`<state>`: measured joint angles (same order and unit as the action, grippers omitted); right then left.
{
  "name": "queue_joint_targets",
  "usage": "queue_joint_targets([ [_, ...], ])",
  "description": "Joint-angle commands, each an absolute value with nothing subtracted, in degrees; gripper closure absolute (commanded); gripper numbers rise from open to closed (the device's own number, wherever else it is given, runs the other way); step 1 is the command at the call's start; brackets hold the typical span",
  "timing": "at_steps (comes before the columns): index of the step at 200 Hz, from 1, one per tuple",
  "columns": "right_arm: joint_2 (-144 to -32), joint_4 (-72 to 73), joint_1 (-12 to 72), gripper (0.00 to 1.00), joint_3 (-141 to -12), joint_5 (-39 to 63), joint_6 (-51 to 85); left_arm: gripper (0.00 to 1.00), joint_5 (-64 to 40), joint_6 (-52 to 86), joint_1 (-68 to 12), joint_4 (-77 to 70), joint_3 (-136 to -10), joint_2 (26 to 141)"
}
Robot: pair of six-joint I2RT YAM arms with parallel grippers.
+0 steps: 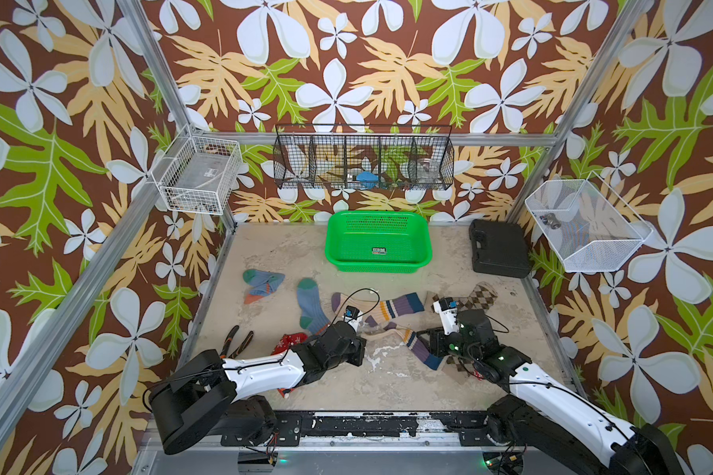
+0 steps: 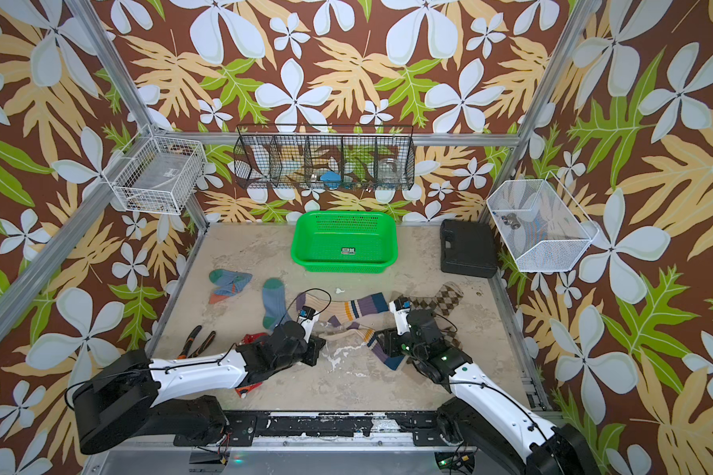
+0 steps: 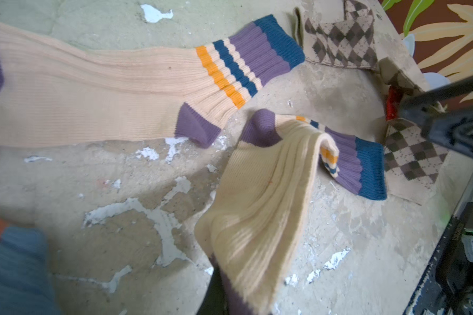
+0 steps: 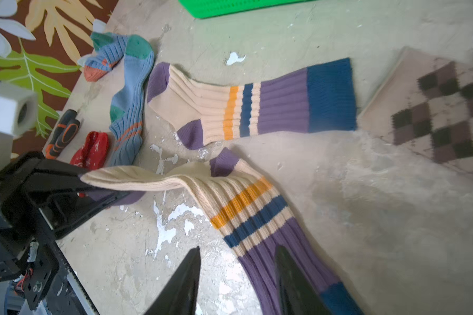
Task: Place the socks together as a pair
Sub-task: Flatten out the sock at the center of the board.
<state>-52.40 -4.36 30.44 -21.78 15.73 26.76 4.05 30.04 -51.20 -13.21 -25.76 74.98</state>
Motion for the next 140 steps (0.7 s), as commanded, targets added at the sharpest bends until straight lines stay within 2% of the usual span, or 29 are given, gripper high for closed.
queue_joint_targets([
  [1,-55.07,-6.9,37.0,0.53,-22.83,7.71,26.77,1.0,4.46,30.53,-49.78,-10.21,-25.23,74.47],
  [33,-59.63,-9.62,45.92,0.5,-23.63,-1.63,30.01,1.0,7.37,29.86,-48.13,-7.57,-25.47,72.13],
  [93,-53.31,-8.38,47.83,0.55,-18.9,-7.92,33.72,1.0,9.91,28.61,-47.13,-4.31,-24.36,68.12],
  [140,-59.83,-6.92,49.56,0.55,-19.87,-4.68,32.35,1.0,12.86,28.4,-43.77,-3.19,-22.87,64.12],
])
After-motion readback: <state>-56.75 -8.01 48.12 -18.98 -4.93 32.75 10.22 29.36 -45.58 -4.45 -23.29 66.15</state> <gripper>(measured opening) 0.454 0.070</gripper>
